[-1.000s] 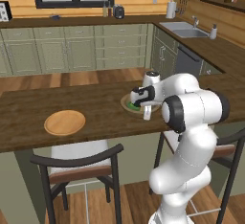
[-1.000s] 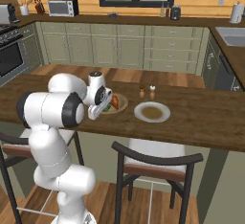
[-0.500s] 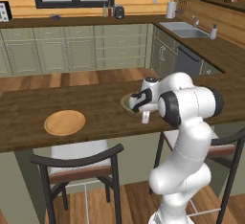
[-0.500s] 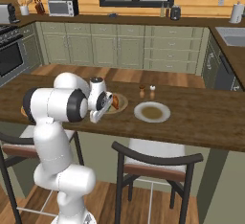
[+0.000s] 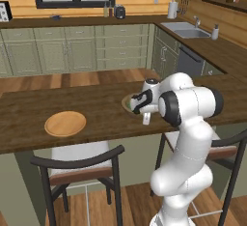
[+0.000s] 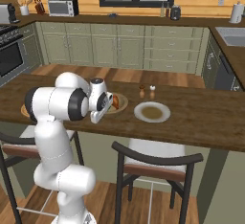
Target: Pick the chicken drumstick and broccoli from their plates and place them in the bowl. Then put the bowl in the fridge.
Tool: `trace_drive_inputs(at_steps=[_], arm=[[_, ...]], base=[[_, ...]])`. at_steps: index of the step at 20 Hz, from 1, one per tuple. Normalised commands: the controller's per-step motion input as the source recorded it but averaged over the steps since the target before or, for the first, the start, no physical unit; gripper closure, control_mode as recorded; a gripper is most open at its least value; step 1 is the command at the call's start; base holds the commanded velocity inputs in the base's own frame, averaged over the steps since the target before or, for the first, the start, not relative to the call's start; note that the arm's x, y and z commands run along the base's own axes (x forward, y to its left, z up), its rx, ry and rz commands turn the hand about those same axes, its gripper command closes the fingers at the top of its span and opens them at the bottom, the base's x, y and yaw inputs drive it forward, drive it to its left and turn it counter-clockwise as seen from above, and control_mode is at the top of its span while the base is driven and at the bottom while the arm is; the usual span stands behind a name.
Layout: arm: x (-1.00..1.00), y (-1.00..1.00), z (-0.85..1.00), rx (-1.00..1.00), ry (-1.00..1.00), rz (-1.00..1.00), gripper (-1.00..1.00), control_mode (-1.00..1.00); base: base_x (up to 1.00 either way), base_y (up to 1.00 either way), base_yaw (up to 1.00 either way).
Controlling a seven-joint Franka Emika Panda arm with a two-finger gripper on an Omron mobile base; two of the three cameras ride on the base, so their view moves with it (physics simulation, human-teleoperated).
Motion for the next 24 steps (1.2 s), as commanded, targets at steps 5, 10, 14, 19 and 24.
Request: trace_drive_inputs(at_steps=[5,10,14,19,24], arm=[[0.14,0.00,-0.10,0.00,0.00,0.03,1.00,-1.00],[-0.63,0.11,0.35,0.00,0.00,0.04,1.00,-1.00],[-0.95,0.00,0.88,0.00,0.00,0.05,1.00,-1.00],[-1.00,0.00,0.86,0.00,0.00,0.06,1.00,-1.00],[-1.00,0.00,0.74,0.00,-0.01,0.14,1.00,-1.00]], base=[[0.00,0.00,0.00],[0.00,0.00,0.00],[0.00,0.00,0.00],[0.00,0.00,0.00],[0.00,0.00,0.00]])
